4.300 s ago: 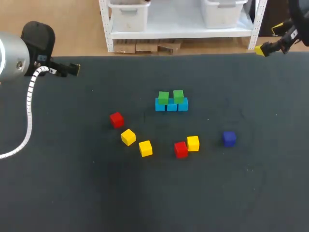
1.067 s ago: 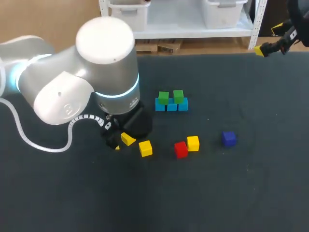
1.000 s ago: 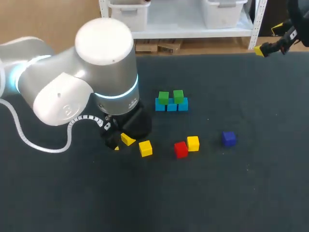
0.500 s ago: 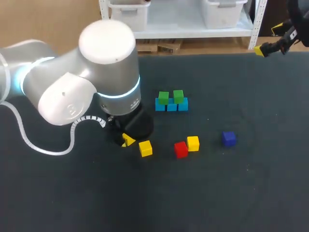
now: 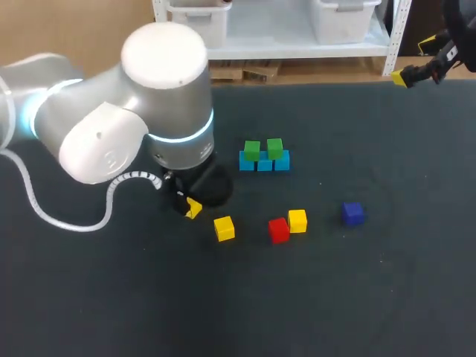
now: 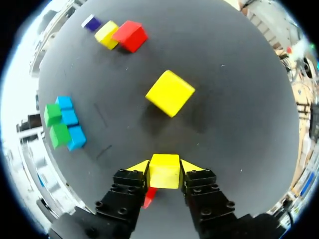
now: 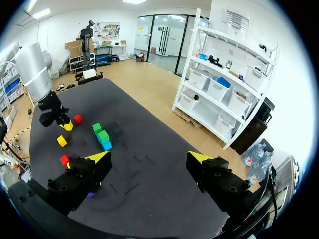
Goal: Place the blue cubes, place green cubes on the blue cubes, place the yellow cubes on the green cubes, then place the red cubes on the yellow cubes, and place purple cube on the red cubes.
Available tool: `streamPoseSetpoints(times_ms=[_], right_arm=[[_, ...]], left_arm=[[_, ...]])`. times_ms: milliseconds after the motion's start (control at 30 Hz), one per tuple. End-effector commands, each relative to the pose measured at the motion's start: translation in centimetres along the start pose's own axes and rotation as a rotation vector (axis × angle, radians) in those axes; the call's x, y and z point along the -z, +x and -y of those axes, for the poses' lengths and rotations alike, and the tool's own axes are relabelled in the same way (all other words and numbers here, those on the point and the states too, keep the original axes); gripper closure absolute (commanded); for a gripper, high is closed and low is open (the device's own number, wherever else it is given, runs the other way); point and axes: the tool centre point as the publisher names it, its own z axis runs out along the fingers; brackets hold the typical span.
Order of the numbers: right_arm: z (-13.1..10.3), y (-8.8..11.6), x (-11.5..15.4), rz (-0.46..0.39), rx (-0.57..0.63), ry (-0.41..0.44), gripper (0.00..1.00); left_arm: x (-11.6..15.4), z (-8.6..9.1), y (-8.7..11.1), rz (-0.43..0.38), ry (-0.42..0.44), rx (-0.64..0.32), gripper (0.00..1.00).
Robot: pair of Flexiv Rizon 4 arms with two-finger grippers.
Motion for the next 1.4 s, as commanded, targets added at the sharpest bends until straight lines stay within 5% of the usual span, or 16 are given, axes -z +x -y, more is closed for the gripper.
streamPoseSetpoints(times_ms=[33, 233, 433, 933, 1400], right_arm=[[-0.1, 0.0, 0.0, 0.000, -0.001, 0.004, 0.00], [-0.1, 0.0, 0.0, 0.000, -0.001, 0.004, 0.00], [-0.1, 0.0, 0.0, 0.000, -0.001, 0.004, 0.00], [-0.1, 0.0, 0.0, 0.000, -0.001, 0.004, 0.00], [-0.1, 0.0, 0.0, 0.000, -0.001, 0.004, 0.00]], left_arm=[[2.8, -2.8, -1.0, -0.017, 0.037, 0.154, 1.00], [6.9, -6.4, -0.5, -0.021, 0.079, 0.413, 1.00], [9.1, -8.6, -0.7, -0.029, 0.101, 0.517, 1.00], [10.8, -13.1, -3.0, 0.033, 0.126, 0.581, 1.00], [9.1, -15.8, -5.7, 0.049, 0.174, 0.622, 1.00]])
